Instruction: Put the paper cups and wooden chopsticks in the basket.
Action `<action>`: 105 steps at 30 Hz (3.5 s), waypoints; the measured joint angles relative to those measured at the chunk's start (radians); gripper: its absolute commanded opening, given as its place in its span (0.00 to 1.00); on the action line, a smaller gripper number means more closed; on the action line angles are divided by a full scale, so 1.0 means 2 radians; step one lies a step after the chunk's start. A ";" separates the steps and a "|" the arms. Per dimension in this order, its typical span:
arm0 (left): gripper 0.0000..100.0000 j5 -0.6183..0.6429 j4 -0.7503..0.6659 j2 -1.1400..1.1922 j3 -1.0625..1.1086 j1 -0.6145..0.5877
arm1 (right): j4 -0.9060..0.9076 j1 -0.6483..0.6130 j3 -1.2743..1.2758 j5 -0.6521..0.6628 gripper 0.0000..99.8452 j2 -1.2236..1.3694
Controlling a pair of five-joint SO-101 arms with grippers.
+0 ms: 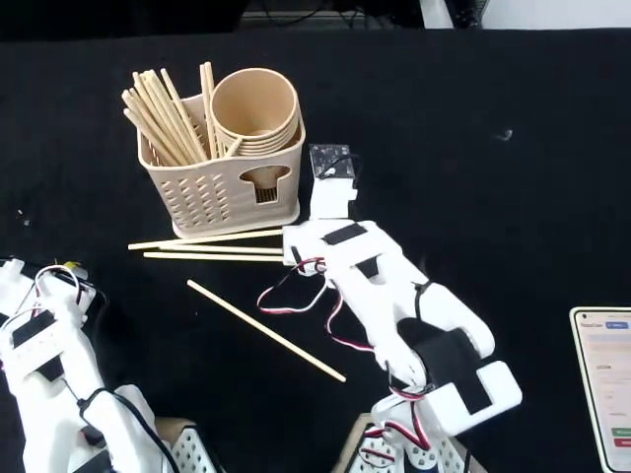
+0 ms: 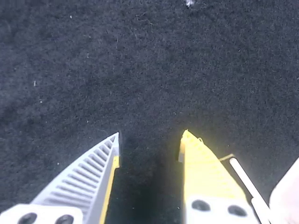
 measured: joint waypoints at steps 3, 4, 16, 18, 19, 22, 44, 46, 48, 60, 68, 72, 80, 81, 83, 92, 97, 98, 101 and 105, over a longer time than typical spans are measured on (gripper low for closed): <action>0.21 0.000 0.000 0.000 0.000 0.000 | 0.028 0.000 0.001 0.000 0.12 -0.029; 0.21 0.000 0.000 0.000 0.000 0.000 | 0.040 0.000 0.001 0.000 0.12 -0.046; 0.22 -0.107 0.064 0.002 -0.045 0.000 | 0.163 0.045 0.066 0.002 0.12 -0.210; 0.22 -0.146 0.110 0.002 -0.087 0.008 | 0.134 0.063 0.097 0.028 0.12 -0.213; 0.22 -0.163 0.133 0.002 -0.107 0.017 | 0.117 0.068 0.111 0.045 0.12 -0.213; 0.22 -0.215 0.196 0.014 -0.165 0.050 | 0.068 0.084 0.146 0.081 0.12 -0.213; 0.22 -0.130 0.225 0.340 -0.403 0.145 | 0.042 0.086 0.157 0.091 0.12 -0.213; 0.21 -0.141 0.212 0.349 -0.404 0.152 | 0.042 0.086 0.157 0.091 0.12 -0.213; 0.21 -0.155 0.194 0.364 -0.404 0.153 | 0.042 0.086 0.157 0.091 0.12 -0.213; 0.21 -0.166 0.173 0.387 -0.359 0.162 | 0.042 0.086 0.157 0.091 0.12 -0.213; 0.21 -0.216 0.172 0.354 -0.321 0.165 | 0.042 0.086 0.157 0.091 0.12 -0.213; 0.21 -0.283 0.191 0.299 -0.268 0.168 | 0.042 0.086 0.157 0.091 0.12 -0.213; 0.21 -0.403 0.252 0.167 -0.176 0.171 | 0.042 0.086 0.157 0.091 0.12 -0.213; 0.21 -0.414 0.252 0.152 -0.171 0.171 | 0.042 0.086 0.157 0.091 0.12 -0.213; 0.21 -0.429 0.253 0.120 -0.170 0.170 | 0.042 0.086 0.157 0.091 0.12 -0.213; 0.22 -0.493 0.334 -0.012 -0.166 0.211 | 0.042 0.086 0.157 0.091 0.12 -0.213; 0.22 -0.533 0.343 -0.012 -0.153 0.288 | 0.042 0.086 0.157 0.091 0.12 -0.213; 0.22 -0.535 0.342 -0.008 -0.153 0.297 | 0.042 0.086 0.157 0.091 0.12 -0.213; 0.22 -0.535 0.318 0.010 -0.153 0.308 | 0.042 0.086 0.157 0.091 0.12 -0.213; 0.22 -0.539 0.272 0.056 -0.140 0.307 | 0.042 0.086 0.157 0.091 0.12 -0.213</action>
